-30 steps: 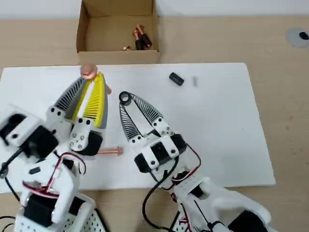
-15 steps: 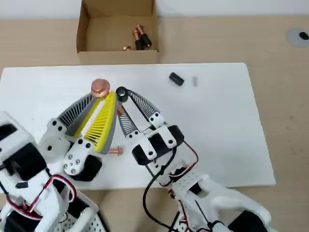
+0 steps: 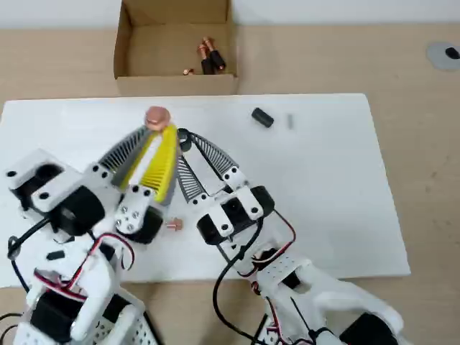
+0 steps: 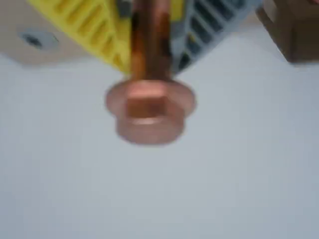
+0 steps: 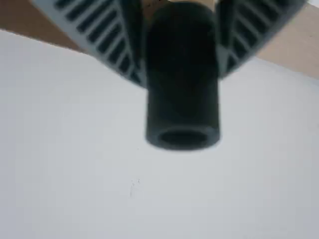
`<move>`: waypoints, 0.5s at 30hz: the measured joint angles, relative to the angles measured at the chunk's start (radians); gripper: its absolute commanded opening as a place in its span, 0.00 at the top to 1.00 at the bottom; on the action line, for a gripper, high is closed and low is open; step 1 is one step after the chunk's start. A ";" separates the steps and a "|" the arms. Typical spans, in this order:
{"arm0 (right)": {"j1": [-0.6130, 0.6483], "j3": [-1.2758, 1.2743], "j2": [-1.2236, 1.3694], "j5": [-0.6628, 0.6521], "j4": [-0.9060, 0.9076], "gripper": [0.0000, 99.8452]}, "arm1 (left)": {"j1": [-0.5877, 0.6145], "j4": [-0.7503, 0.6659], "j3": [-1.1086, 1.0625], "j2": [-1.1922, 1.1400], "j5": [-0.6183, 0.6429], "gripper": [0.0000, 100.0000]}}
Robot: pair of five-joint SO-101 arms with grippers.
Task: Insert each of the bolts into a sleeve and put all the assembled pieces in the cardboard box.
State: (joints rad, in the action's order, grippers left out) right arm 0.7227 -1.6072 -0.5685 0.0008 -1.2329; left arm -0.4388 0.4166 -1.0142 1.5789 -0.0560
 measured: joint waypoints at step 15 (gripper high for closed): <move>0.000 0.000 0.000 0.000 0.058 0.99 | 0.011 -0.178 -0.149 -0.002 0.000 1.00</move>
State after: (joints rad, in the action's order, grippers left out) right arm 0.7227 -1.6072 -0.5685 0.0008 -1.1745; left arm -0.4281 0.2386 -1.1630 1.5773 -0.0560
